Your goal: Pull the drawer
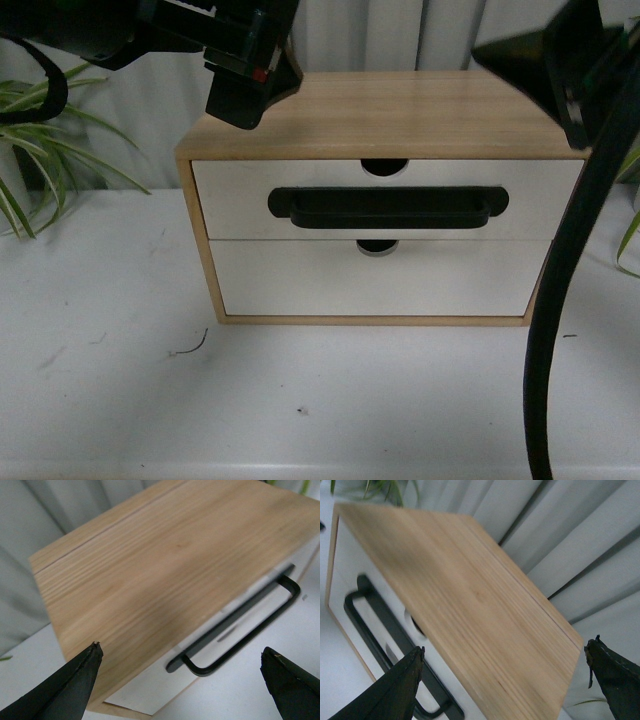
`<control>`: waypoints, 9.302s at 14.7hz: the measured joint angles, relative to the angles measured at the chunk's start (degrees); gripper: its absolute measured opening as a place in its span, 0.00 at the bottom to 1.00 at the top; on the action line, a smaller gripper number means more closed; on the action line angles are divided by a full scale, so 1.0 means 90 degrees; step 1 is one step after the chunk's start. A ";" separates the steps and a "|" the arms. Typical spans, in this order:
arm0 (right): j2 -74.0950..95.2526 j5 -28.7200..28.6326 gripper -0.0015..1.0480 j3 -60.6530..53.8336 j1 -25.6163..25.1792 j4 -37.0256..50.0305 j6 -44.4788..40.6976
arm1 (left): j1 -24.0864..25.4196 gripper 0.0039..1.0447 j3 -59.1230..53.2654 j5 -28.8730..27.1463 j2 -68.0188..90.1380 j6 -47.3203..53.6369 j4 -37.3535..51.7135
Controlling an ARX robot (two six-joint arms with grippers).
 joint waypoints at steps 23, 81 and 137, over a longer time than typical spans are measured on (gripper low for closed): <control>0.2290 -0.0408 0.94 0.1154 0.0032 -0.2385 -0.6363 | -0.0969 0.94 0.1416 0.0272 0.2693 0.2494 -0.1207; -0.1294 -0.0597 0.94 -0.0716 -0.0767 -0.1887 -0.0491 | 0.1566 0.94 -0.1438 0.1333 -0.0991 -0.2208 0.1831; -0.9445 0.2295 0.94 -0.5343 -0.1307 -0.2856 0.4274 | 0.2176 0.93 -0.6441 -0.0940 -0.9510 -0.2125 -0.0415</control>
